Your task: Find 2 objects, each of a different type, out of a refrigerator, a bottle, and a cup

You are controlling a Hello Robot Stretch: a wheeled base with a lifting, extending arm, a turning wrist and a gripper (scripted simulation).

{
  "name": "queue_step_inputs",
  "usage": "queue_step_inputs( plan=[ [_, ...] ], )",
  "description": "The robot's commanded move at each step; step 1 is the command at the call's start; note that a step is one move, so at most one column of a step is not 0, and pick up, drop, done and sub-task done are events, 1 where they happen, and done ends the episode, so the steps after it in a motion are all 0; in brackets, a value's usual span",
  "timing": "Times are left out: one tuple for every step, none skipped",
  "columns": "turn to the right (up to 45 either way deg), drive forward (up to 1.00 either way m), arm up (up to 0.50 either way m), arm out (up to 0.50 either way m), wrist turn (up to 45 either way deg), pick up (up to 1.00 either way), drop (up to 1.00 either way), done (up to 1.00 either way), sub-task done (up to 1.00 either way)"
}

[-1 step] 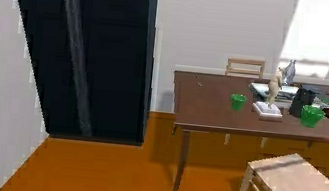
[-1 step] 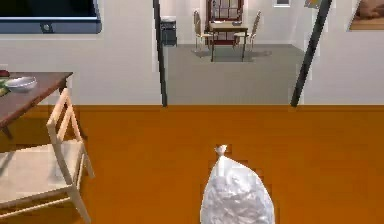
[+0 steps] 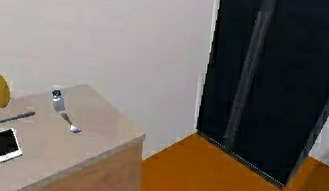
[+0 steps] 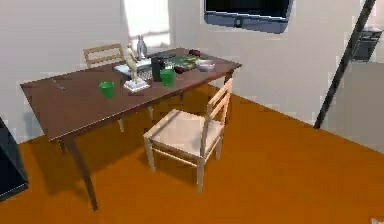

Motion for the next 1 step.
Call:
queue_step_inputs(
  plan=[
    [-42.0,0.00,0.00,0.00,0.0,0.00,0.00,0.00,0.00]
  ],
)
